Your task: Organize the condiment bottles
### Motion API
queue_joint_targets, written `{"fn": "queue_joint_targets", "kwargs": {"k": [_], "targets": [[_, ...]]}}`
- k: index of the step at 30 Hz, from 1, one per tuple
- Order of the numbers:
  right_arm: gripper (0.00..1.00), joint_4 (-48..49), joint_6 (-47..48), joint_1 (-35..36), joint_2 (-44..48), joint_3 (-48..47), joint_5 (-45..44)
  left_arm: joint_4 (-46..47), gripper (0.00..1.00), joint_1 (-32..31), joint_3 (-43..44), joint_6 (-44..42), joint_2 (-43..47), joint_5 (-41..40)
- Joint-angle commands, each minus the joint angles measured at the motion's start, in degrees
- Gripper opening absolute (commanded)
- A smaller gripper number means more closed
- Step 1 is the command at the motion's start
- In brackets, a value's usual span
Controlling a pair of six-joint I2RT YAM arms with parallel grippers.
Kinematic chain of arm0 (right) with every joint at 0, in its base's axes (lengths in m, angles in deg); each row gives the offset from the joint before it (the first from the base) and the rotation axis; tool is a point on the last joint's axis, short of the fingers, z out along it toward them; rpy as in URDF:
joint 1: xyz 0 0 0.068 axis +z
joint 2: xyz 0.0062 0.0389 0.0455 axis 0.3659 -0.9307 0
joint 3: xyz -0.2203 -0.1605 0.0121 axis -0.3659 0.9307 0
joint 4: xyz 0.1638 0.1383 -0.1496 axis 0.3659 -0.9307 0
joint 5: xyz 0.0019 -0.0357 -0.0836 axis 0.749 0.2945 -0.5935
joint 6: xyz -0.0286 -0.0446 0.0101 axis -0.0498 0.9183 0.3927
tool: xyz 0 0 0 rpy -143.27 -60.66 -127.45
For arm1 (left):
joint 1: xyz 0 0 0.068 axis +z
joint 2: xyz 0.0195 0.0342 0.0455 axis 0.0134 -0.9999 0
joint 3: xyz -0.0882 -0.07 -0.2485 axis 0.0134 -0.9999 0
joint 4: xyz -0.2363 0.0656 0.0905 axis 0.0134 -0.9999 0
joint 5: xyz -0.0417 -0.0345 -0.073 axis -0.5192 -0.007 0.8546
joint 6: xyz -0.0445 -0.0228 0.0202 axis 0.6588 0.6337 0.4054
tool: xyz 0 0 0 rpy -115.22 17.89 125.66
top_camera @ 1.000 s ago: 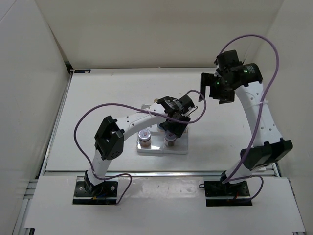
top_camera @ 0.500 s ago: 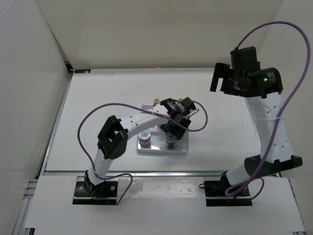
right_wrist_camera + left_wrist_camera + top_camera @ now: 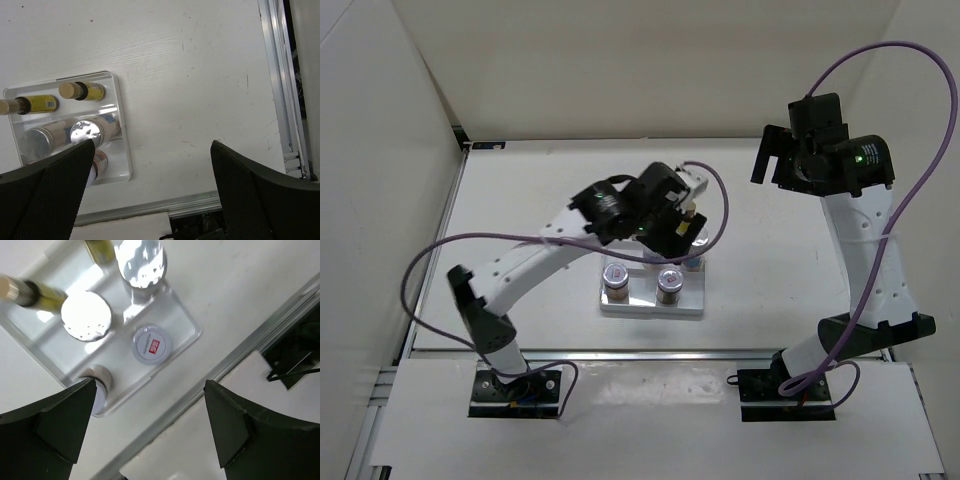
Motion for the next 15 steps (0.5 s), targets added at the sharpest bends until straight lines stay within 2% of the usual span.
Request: {"fn": "queue_joint_targets", "kwargs": {"k": [1, 3, 4, 7, 9, 14, 15], "targets": [[0.99, -5.2, -1.4, 0.1, 1.1, -0.3, -1.7, 0.4, 1.00, -0.3, 5.3, -6.4, 6.9, -2.6], [0.99, -3.8, -2.3, 0.1, 2.4, 1.3, -2.2, 0.4, 1.00, -0.3, 8.8, -9.0, 8.7, -4.7], [0.99, -1.8, -2.3, 0.1, 3.7, 3.4, -2.2, 0.4, 1.00, -0.3, 9.6, -9.6, 9.4, -8.2], [0.99, 2.0, -2.8, 0.1, 5.6, 7.0, -0.9, 2.5, 1.00, -0.3, 8.8, -10.2, 13.1, -15.9], [0.99, 2.7, -2.8, 0.1, 6.4, 7.6, -0.9, 4.5, 1.00, -0.3, 5.4, -10.9, 17.8, -20.3], [0.99, 3.4, -2.8, 0.1, 6.4, 7.6, -2.2, 13.9, 1.00, -0.3, -11.9, -14.4, 30.1, -29.4], [0.99, 3.4, -2.8, 0.1, 6.4, 7.6, -2.2, 17.1, 1.00, -0.3, -14.1, -14.4, 32.1, -34.2]]}}
